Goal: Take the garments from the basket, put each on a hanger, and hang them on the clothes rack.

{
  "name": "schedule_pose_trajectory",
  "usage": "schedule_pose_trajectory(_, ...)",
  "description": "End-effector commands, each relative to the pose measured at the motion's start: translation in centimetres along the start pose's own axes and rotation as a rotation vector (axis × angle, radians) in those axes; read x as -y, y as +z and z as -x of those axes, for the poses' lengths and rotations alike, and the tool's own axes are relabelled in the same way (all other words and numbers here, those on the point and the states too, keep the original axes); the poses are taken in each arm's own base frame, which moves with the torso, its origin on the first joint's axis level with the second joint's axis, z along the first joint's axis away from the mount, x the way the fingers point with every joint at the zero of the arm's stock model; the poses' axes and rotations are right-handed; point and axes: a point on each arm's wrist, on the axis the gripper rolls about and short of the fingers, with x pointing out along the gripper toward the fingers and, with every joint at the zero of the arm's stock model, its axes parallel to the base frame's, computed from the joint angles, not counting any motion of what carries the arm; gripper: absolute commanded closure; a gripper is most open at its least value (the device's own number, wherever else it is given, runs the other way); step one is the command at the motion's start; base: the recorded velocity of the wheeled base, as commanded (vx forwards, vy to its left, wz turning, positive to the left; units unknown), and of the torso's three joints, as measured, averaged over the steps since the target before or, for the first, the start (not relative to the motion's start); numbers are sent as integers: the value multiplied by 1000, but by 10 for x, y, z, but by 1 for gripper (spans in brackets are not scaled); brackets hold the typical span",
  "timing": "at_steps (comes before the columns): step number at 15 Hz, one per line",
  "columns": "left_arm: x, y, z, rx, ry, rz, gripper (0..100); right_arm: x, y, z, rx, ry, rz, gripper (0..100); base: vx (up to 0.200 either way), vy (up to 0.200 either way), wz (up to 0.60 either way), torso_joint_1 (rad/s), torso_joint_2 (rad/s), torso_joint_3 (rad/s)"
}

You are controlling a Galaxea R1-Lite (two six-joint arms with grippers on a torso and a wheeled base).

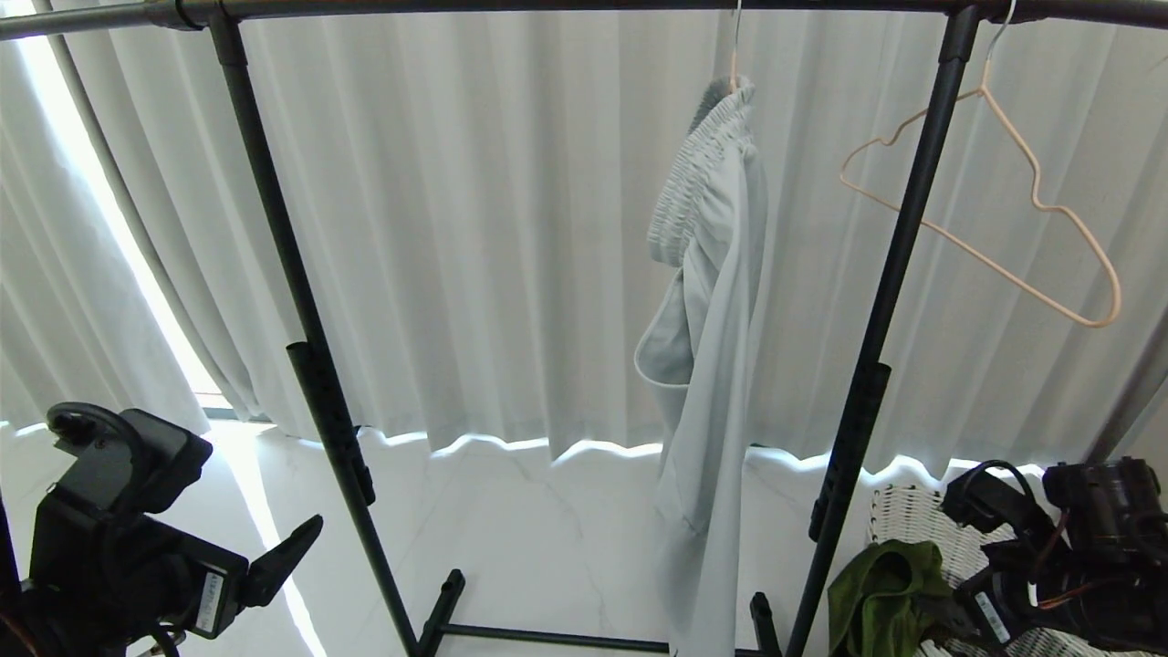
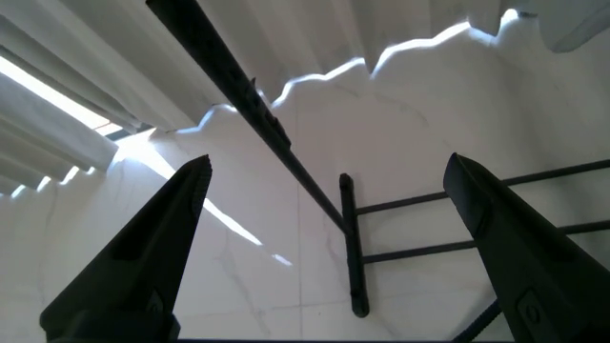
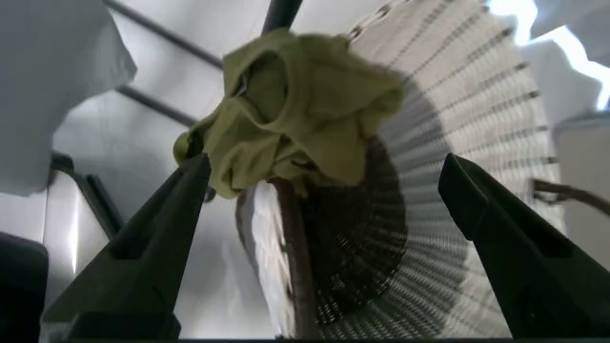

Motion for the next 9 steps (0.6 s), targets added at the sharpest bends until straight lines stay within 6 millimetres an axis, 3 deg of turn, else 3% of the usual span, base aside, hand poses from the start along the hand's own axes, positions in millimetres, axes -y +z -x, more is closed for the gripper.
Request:
schedule_pose_trajectory(1, 5, -4, 2, -2, -24, -12, 0, 1, 0, -31, -55, 5, -27, 0, 0, 0, 0, 0, 0, 0)
schedule_pose_trajectory(4, 7, -3, 2, 4, -40, -21, 0, 12, 10, -55, -46, -125, -96, 0, 0, 0, 0, 0, 0, 0)
schedule_pose_trajectory(9, 7, -3, 2, 4, -41, -22, 0, 13, 9, -65, -31, -145, -100, 0, 0, 0, 0, 0, 0, 0)
